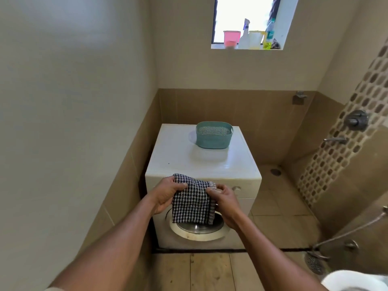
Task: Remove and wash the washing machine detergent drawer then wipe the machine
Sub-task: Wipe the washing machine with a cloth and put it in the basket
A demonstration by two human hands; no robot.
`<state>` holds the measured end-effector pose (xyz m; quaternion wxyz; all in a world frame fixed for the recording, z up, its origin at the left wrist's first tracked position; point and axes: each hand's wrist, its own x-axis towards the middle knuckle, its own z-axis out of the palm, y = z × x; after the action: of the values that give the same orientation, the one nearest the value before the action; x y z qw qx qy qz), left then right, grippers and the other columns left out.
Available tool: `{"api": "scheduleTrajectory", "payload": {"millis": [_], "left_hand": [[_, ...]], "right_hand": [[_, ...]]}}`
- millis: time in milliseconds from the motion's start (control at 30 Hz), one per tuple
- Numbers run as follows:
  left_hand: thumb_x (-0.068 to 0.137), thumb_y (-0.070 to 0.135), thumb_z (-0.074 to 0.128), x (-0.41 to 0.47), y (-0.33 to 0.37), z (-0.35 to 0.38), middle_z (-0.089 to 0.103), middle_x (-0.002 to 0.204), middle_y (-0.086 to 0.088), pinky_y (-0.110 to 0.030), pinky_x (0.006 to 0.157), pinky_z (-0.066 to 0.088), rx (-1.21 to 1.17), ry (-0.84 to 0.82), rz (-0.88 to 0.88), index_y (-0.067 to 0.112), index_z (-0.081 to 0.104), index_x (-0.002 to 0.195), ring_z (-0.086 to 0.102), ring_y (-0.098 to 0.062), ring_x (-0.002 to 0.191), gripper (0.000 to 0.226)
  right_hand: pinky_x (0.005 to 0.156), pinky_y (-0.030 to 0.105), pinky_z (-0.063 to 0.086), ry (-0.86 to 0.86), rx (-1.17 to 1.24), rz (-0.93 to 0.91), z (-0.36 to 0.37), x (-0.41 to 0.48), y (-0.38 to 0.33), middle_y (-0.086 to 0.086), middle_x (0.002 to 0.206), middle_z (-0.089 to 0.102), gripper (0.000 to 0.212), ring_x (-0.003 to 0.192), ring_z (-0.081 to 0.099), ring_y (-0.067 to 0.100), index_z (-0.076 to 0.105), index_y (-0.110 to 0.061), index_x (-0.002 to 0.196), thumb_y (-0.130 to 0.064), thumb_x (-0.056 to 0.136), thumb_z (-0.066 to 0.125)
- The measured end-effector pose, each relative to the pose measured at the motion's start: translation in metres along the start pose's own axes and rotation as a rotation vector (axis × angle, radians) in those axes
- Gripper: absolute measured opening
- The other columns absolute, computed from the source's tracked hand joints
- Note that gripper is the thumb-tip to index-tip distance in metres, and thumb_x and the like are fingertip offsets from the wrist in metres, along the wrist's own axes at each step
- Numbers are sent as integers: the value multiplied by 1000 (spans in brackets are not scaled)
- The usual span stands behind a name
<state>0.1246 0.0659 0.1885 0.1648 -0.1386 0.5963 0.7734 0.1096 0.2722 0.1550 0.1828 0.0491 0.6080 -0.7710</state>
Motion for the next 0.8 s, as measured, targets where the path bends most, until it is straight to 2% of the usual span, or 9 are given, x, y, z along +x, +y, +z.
{"api": "scheduleTrajectory", "payload": {"millis": [100, 233, 300, 367, 467, 567, 667, 733, 800], "left_hand": [[98, -2, 56, -6, -6, -1, 73, 113, -20, -40, 84, 60, 32, 38, -8, -3, 61, 121, 72, -29, 102, 23], [90, 4, 73, -7, -19, -3, 68, 119, -19, -33, 71, 61, 102, 276, 67, -2, 51, 131, 71, -28, 103, 47], [84, 0, 78, -10, -24, -4, 61, 121, -16, -27, 65, 60, 118, 256, 128, 15, 42, 136, 68, -28, 106, 65], [78, -8, 79, -13, -29, -4, 64, 116, -11, -26, 71, 62, 247, 157, 171, 23, 46, 136, 67, -25, 107, 73], [73, -12, 79, -9, -37, -3, 67, 115, -6, -38, 91, 60, 561, 222, 214, 13, 63, 127, 66, -25, 112, 62], [79, -6, 77, -1, -45, 4, 68, 110, -1, -32, 89, 60, 792, 308, 257, 15, 69, 118, 67, -19, 104, 45], [85, 5, 76, 9, -48, 8, 70, 104, 0, -28, 82, 58, 979, 354, 274, 16, 73, 108, 67, -16, 96, 26], [86, 9, 76, 14, -45, 6, 71, 99, 0, -28, 79, 57, 1002, 363, 256, 15, 74, 103, 68, -16, 93, 18], [90, 11, 72, 20, -38, 4, 71, 99, 1, -24, 79, 53, 889, 296, 189, 15, 73, 106, 67, -13, 94, 16]], "right_hand": [[80, 45, 59, 90, -34, -69, 1, -6, 5, 14, 111, 69, 48, 97, 70, 28, 48, -20, 129, -13, 87, 70], [76, 41, 60, 80, 15, -151, 7, -17, 9, 13, 105, 71, 43, 96, 70, 26, 57, -25, 127, -2, 90, 63], [78, 44, 60, 94, 8, -133, 5, -18, 13, 13, 112, 66, 47, 103, 66, 29, 61, -26, 125, 1, 87, 65], [81, 47, 59, 84, -32, -91, 0, -17, 17, 12, 119, 61, 54, 109, 62, 31, 60, -26, 125, 6, 83, 67], [84, 45, 59, 54, -200, -67, -5, -14, 22, 7, 128, 58, 59, 112, 60, 25, 58, -23, 128, 12, 80, 66], [83, 26, 57, 92, -526, -127, -7, -8, 23, 1, 126, 60, 51, 109, 58, 14, 59, -16, 127, 9, 83, 65], [73, 20, 57, 127, -727, -187, -14, 7, 19, 3, 116, 66, 29, 100, 63, 14, 66, -13, 114, -2, 87, 67], [62, 15, 54, 119, -807, -207, -20, 14, 12, 5, 116, 62, 23, 96, 60, 14, 68, -13, 108, -10, 86, 70], [74, 18, 52, 64, -762, -177, -32, 28, 2, 3, 121, 52, 22, 107, 52, 16, 66, -17, 102, -17, 82, 74]]}}
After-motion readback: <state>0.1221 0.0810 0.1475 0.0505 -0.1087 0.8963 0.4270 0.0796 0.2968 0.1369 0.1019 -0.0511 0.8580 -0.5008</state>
